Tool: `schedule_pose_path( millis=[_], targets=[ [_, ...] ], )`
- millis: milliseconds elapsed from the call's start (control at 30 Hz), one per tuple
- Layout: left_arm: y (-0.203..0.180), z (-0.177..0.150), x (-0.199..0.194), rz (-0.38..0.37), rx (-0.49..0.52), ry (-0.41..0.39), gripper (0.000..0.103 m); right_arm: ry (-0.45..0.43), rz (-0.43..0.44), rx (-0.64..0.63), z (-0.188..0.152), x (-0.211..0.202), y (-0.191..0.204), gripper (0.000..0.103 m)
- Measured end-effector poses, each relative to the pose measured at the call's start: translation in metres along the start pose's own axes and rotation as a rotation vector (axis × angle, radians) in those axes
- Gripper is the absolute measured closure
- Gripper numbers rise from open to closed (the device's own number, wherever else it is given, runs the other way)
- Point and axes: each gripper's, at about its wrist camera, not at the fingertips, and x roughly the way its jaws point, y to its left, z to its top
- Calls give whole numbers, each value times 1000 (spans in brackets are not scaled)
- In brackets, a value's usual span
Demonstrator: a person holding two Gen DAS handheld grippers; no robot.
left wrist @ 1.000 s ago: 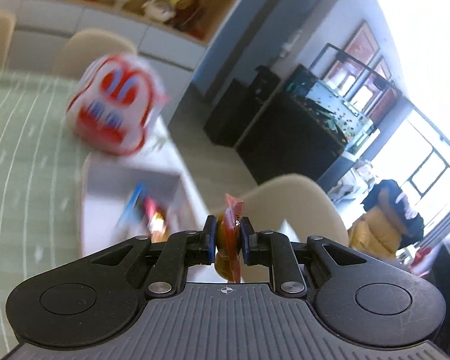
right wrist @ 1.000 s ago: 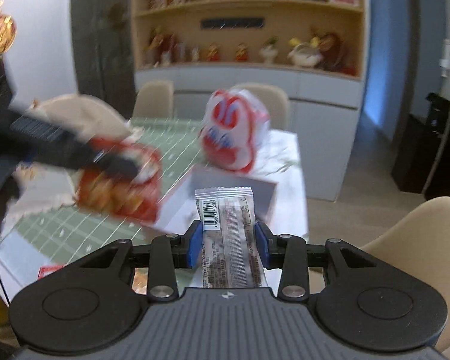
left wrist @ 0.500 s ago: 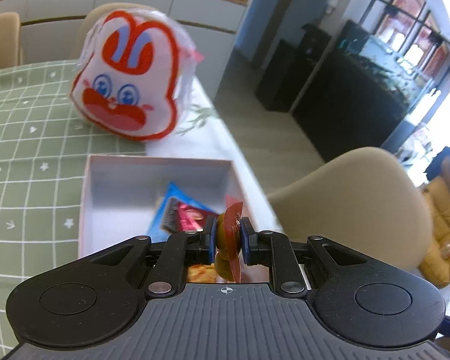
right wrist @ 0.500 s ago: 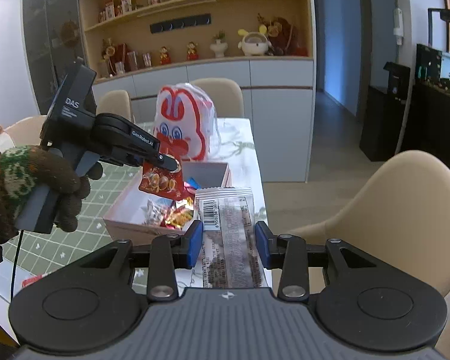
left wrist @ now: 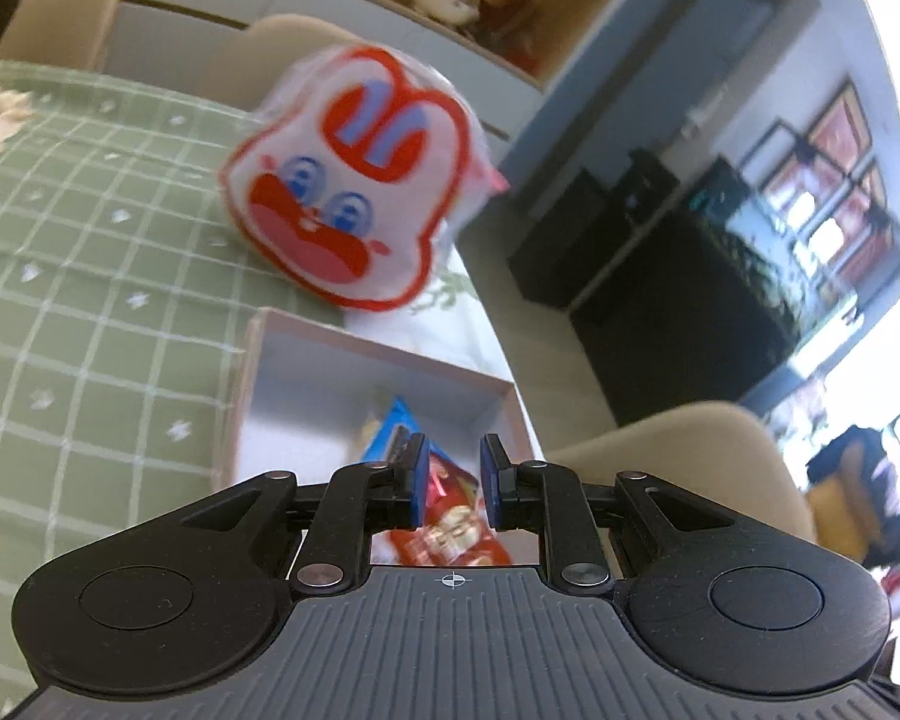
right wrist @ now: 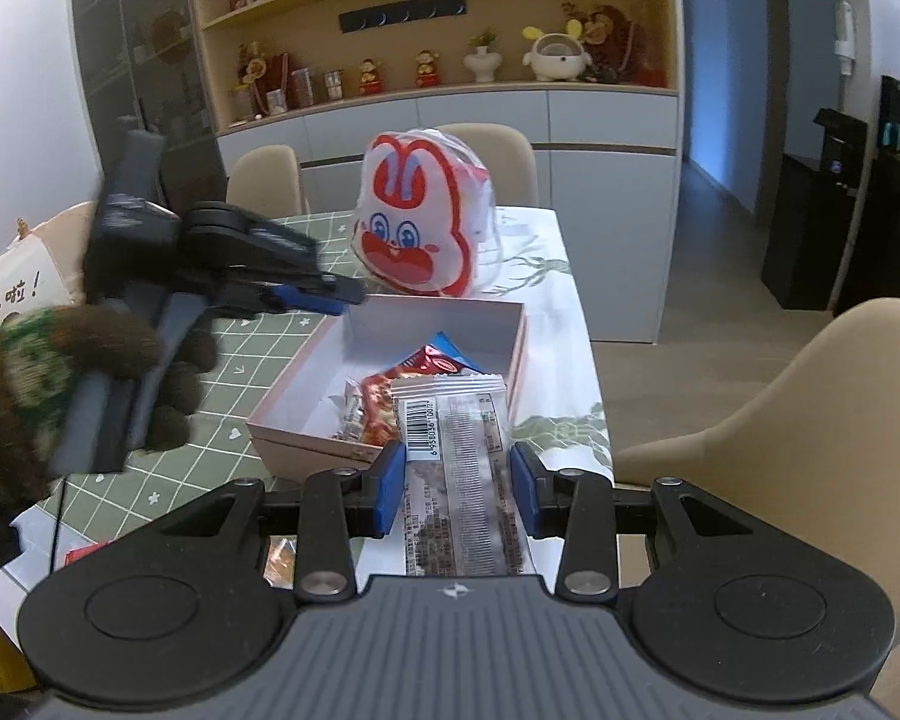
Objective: Organize snacks
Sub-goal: 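Lower the clear bar into the pink box with the right tool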
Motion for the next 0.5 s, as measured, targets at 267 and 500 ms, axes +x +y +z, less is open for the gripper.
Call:
schedule_pose_path(
  millis=[267, 500],
  targets=[
    [46, -71, -71, 141, -31, 123, 82, 24, 58, 31, 67, 46, 0, 66],
    [63, -138, -105, 262, 77, 208, 82, 216, 68, 103, 116, 164, 28, 64]
  ],
)
